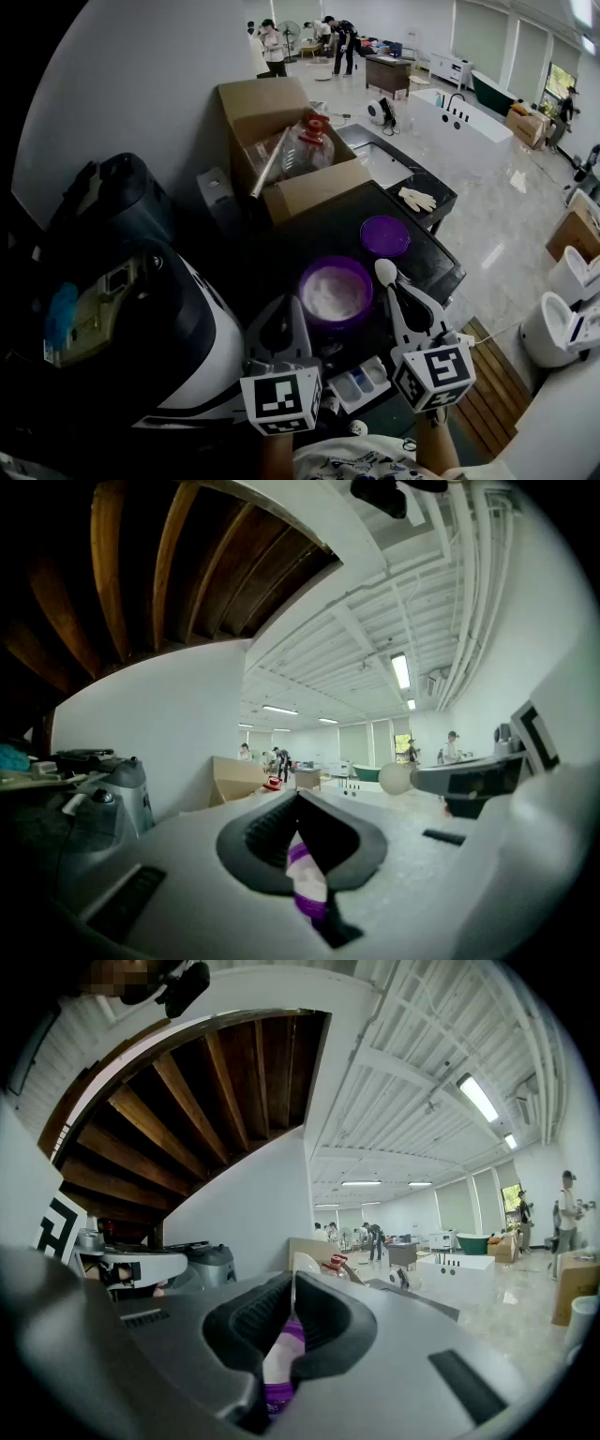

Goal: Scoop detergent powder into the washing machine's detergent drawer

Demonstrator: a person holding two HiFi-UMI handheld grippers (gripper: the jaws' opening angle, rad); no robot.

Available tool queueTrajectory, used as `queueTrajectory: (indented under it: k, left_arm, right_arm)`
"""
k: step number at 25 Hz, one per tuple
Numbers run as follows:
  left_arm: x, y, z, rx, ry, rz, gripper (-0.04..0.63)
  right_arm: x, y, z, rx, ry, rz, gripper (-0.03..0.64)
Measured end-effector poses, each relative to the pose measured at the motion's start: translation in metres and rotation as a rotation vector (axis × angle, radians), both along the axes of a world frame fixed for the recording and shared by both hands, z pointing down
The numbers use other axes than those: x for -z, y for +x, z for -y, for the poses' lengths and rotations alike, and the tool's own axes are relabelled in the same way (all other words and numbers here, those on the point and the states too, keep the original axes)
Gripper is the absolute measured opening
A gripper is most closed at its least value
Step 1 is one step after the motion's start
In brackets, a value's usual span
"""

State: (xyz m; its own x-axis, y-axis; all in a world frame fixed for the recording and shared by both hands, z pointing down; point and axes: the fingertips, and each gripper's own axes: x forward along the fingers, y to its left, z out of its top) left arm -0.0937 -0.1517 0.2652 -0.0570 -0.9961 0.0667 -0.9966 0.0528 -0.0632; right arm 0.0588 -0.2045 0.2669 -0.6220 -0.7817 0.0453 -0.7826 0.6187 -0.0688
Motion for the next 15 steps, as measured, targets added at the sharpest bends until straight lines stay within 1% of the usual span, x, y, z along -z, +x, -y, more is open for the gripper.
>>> queueTrajectory:
  k: [15]
  left_arm:
    - [-0.0029, -0.0044, -0.0028, 0.0, -0.005, -0.007, 0.003]
  right_arm:
    - [-0.0069, -0.0025, -0.0024, 0.001, -0.017, -0.02, 0.023]
